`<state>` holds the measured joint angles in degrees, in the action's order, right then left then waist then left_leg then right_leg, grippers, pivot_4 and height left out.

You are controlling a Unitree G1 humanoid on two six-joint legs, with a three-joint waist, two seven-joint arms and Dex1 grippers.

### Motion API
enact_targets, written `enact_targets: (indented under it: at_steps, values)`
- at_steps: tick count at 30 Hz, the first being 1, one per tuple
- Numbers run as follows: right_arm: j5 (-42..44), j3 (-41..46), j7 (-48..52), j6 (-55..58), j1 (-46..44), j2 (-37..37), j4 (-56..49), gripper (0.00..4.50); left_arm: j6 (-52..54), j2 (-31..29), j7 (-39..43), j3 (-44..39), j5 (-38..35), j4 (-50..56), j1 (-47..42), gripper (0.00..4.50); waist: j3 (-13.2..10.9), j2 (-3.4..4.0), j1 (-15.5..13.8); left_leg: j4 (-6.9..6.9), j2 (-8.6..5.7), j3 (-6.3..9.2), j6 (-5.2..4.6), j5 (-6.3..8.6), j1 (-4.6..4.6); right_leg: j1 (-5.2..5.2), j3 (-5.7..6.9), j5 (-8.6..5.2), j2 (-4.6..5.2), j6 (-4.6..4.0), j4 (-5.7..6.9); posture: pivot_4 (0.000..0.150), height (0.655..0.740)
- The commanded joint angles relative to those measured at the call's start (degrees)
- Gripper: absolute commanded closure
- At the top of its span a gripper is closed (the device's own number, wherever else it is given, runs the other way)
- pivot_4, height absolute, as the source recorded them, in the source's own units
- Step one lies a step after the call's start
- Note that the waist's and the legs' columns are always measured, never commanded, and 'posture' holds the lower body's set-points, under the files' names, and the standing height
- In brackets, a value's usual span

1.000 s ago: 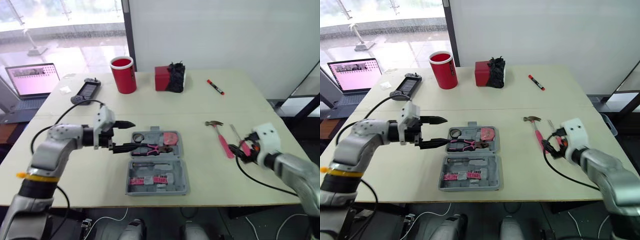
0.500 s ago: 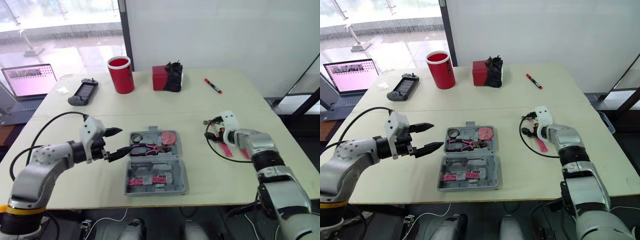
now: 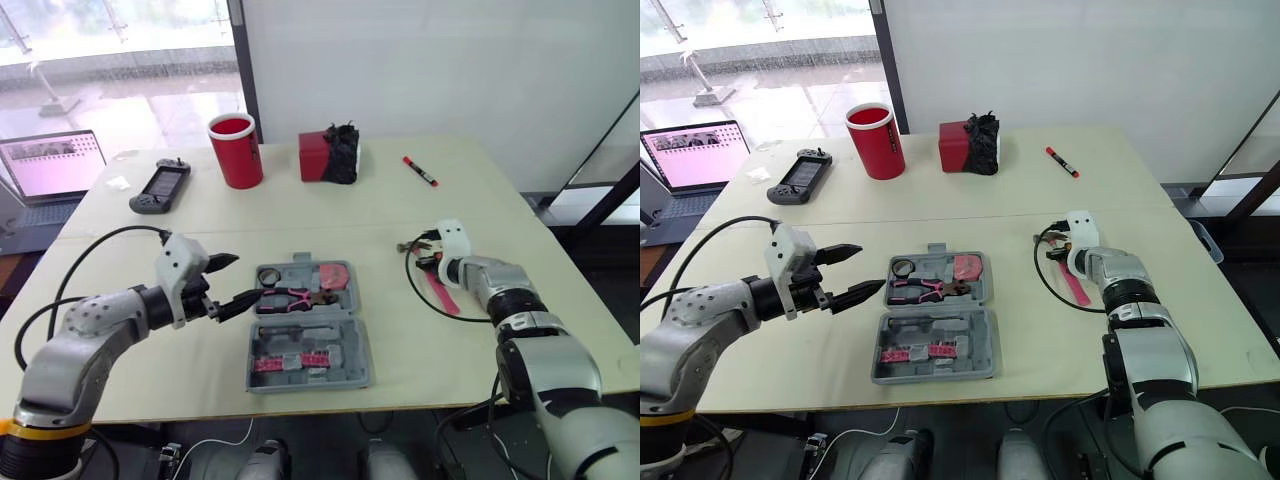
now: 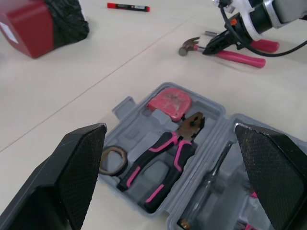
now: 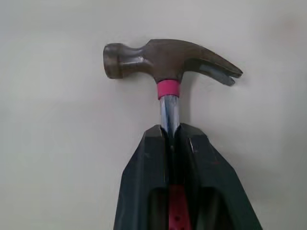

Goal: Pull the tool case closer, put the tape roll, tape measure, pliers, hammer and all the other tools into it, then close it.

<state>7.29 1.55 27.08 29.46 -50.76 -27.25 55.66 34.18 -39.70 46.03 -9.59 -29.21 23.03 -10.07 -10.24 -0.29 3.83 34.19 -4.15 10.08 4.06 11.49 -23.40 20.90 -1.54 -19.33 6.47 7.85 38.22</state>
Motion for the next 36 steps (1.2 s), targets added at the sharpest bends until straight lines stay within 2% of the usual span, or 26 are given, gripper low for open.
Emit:
enact_targets:
  at_steps: [1, 5, 9, 14, 18, 21, 24, 27, 29, 32, 34, 36]
  values:
    - [2.6, 0.1, 2.4, 11.5, 8.5, -0.6, -17.6, 4.46, -1.7, 0.0, 0.3, 0.4, 0.2, -0.3, -1.2, 0.00, 0.0, 0.01, -0.4, -0.01, -0.01, 0.00, 0.00, 0.00, 0.00, 0.00, 0.00, 0.00, 0.00, 0.00, 0.00, 0.150, 0.7400]
    - [6.2, 1.5, 1.0, 25.4, 21.2, -1.5, -43.6, 4.46, -2.5, 0.0, 1.1, 2.2, 0.7, -2.2, -2.5, 0.00, 0.0, 0.01, -1.3, -0.05, -0.01, 0.05, 0.00, 0.00, -0.04, 0.06, 0.01, 0.00, 0.00, 0.00, -0.02, 0.150, 0.7400]
    - [8.4, 3.6, -1.6, 32.9, 31.6, -0.3, -61.4, 4.46, -3.1, 1.1, 2.4, 4.3, 0.4, -4.1, -4.6, 0.00, 0.0, 0.00, -1.6, -0.04, -0.01, 0.04, 0.00, 0.00, -0.04, 0.06, -0.01, 0.00, 0.00, 0.00, -0.02, 0.150, 0.7400]
    - [9.0, 5.3, -5.4, 37.7, 39.8, 2.0, -71.9, 4.46, -3.8, 2.2, 4.2, 6.2, 0.4, -6.2, -7.3, 0.00, 0.0, -0.01, -1.4, -0.03, -0.01, 0.00, 0.00, 0.00, -0.03, 0.06, -0.01, 0.00, 0.02, 0.00, -0.02, 0.150, 0.7400]
    - [10.5, 6.3, -6.8, 41.7, 41.3, 4.0, -75.7, 4.46, -4.3, 2.5, 5.1, 6.6, 0.3, -7.3, -8.4, 0.00, 0.0, 0.00, -1.3, -0.05, 0.00, -0.01, 0.00, 0.00, -0.03, 0.08, -0.01, 0.00, 0.00, 0.00, -0.01, 0.150, 0.7400]
    - [11.6, 7.1, -6.4, 44.9, 40.5, 3.1, -77.5, 3.12, -4.5, 2.5, 5.6, 6.6, 0.1, -7.1, -8.4, 0.00, 0.0, 0.00, -1.4, -0.04, 0.00, -0.01, 0.00, 0.00, -0.03, 0.07, -0.01, 0.00, 0.01, 0.00, -0.01, 0.150, 0.7400]
    - [14.5, 7.4, -2.1, 47.5, 38.0, -3.1, -80.7, 1.62, -3.8, 2.1, 5.2, 5.8, -0.3, -6.0, -8.0, 0.00, 0.0, 0.01, -1.5, -0.04, 0.00, -0.01, 0.00, 0.00, -0.03, 0.07, -0.01, 0.00, 0.01, 0.00, -0.02, 0.150, 0.7400]
    - [14.6, 1.9, 8.0, 38.8, 36.2, -15.6, -81.4, 0.12, -3.6, 1.8, 4.6, 5.0, -0.6, -5.3, -7.2, 0.00, 0.0, 0.02, -1.6, -0.01, -0.05, -0.07, -0.01, 0.00, -0.06, 0.06, -0.02, 0.00, 0.10, 0.02, -0.04, 0.150, 0.7400]
    - [11.7, -3.5, 14.7, 30.8, 34.8, -24.2, -80.0, 0.05, -3.6, 1.8, 4.4, 4.7, -0.5, -4.8, -6.4, 0.00, 0.0, 0.00, -1.5, -0.02, -0.05, -0.10, -0.01, 0.01, -0.06, 0.07, 0.00, 0.00, 0.10, 0.03, -0.07, 0.150, 0.7400]
    - [0.0, -15.4, 28.8, 5.4, 28.4, -35.3, -72.6, 0.05, -4.0, 1.4, 4.2, 4.2, -0.2, -4.2, -4.5, 0.00, 0.0, 0.00, -1.1, -0.06, 0.02, -0.18, -0.03, 0.02, -0.04, 0.09, -0.01, -0.01, 0.07, 0.04, -0.10, 0.150, 0.7400]
    - [-5.0, -20.1, 33.9, -6.8, 25.0, -37.0, -68.3, 0.05, -4.1, 1.4, 3.8, 3.6, -0.3, -4.3, -4.2, 0.00, 0.0, 0.01, -1.0, -0.04, 0.03, -0.22, -0.03, 0.02, -0.02, 0.10, -0.02, -0.01, 0.07, 0.05, -0.10, 0.150, 0.7400]
    - [-19.9, -28.0, 33.5, -31.2, 19.5, -38.8, -59.8, 0.05, -4.5, 1.1, 3.7, 3.2, -0.1, -4.3, -3.7, 0.00, 0.0, -0.02, -0.9, -0.04, 0.05, -0.19, -0.02, 0.02, -0.01, 0.08, -0.01, -0.01, 0.06, 0.05, -0.10, 0.150, 0.7400]
